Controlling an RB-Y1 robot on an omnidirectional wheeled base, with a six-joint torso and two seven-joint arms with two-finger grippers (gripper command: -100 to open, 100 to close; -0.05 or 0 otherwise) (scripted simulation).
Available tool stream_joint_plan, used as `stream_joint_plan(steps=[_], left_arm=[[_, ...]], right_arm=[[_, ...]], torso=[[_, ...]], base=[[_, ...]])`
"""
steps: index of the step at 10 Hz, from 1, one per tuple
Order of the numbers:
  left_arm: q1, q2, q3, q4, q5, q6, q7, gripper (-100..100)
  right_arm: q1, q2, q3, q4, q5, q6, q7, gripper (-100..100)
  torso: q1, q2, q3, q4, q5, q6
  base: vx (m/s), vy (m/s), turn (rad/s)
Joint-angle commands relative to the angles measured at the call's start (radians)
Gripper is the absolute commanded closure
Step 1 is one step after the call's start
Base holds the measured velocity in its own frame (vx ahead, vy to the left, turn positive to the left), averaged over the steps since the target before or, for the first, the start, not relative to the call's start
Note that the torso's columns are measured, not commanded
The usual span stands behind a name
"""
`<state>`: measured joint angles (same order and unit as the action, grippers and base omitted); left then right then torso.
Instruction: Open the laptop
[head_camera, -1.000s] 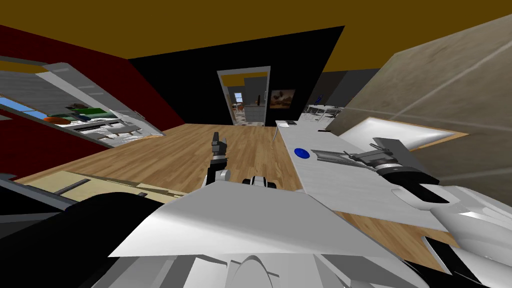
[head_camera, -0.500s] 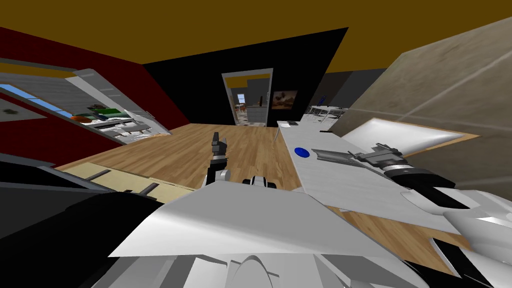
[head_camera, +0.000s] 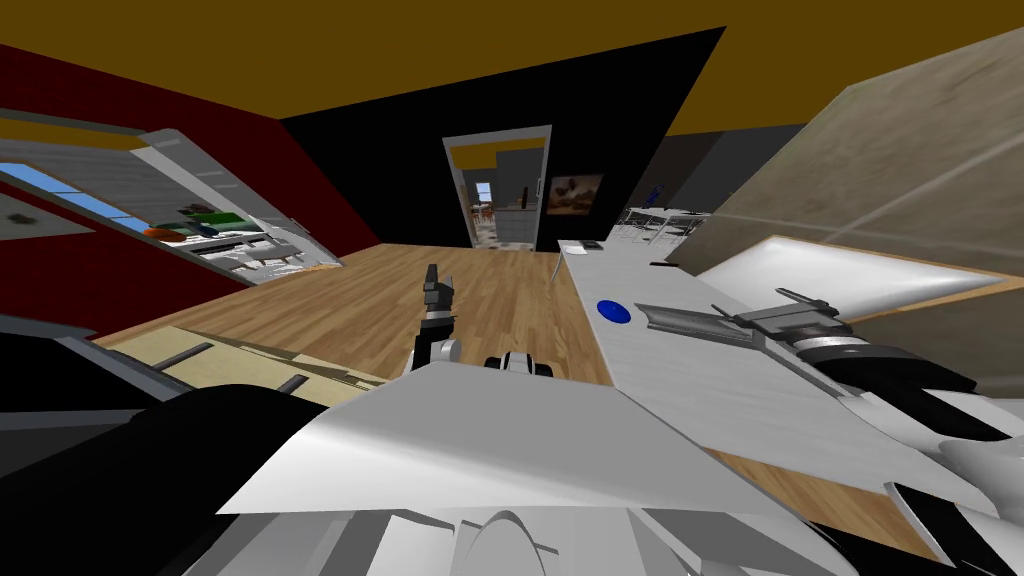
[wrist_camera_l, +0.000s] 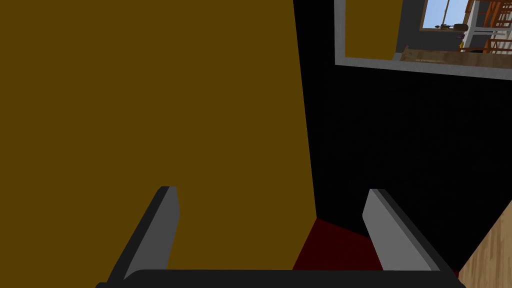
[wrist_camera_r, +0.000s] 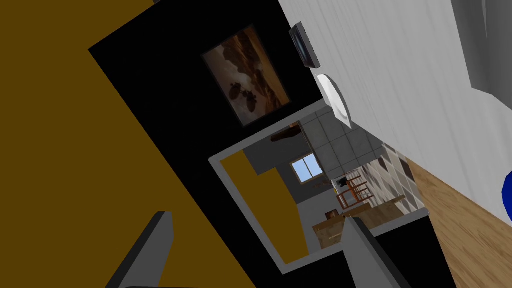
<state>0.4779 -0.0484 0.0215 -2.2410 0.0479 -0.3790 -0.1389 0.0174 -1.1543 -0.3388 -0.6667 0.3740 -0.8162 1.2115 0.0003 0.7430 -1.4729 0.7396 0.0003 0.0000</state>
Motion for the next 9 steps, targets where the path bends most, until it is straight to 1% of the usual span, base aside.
stream_joint_plan(steps=[1,2,3,4,5,6,9], left_arm=[[0.000,0.000,0.000,0.000,0.000,0.000,0.000,0],[0.000,0.000,0.000,0.000,0.000,0.000,0.000,0],[0.000,0.000,0.000,0.000,0.000,0.000,0.000,0],[0.000,0.000,0.000,0.000,0.000,0.000,0.000,0],[0.000,0.000,0.000,0.000,0.000,0.000,0.000,0],[0.000,0.000,0.000,0.000,0.000,0.000,0.000,0],[0.000,0.000,0.000,0.000,0.000,0.000,0.000,0]], right_arm=[[0.028,-0.014,-0.009,-0.035,-0.005,0.017,-0.025,-100],[0.030,-0.051,-0.007,-0.034,-0.007,0.022,-0.060,-100],[0.032,-0.076,-0.005,-0.034,-0.008,0.025,-0.084,-100],[0.033,-0.088,-0.004,-0.033,-0.009,0.027,-0.096,-100],[0.033,-0.076,-0.005,-0.038,-0.008,0.029,-0.084,-100],[0.033,-0.078,-0.005,-0.037,-0.008,0.029,-0.087,0],[0.033,-0.078,-0.005,-0.038,-0.008,0.029,-0.087,0]], torso=[[0.000,-0.001,-0.001,0.000,0.000,0.001],[-0.001,-0.003,-0.002,-0.001,0.000,0.000],[0.000,-0.005,-0.003,-0.001,0.000,0.000],[0.001,-0.006,-0.003,-0.002,0.000,0.000],[0.000,-0.006,-0.004,-0.002,0.000,0.000],[-0.001,-0.006,-0.004,-0.002,-0.001,0.000],[-0.001,-0.005,-0.003,-0.002,0.000,0.000]], base=[[-0.015,0.008,-0.010],[-0.025,0.018,0.022],[-0.025,0.030,0.038],[-0.018,0.030,0.025],[-0.007,0.012,0.002],[0.000,0.000,0.000],[0.000,0.000,0.000]])
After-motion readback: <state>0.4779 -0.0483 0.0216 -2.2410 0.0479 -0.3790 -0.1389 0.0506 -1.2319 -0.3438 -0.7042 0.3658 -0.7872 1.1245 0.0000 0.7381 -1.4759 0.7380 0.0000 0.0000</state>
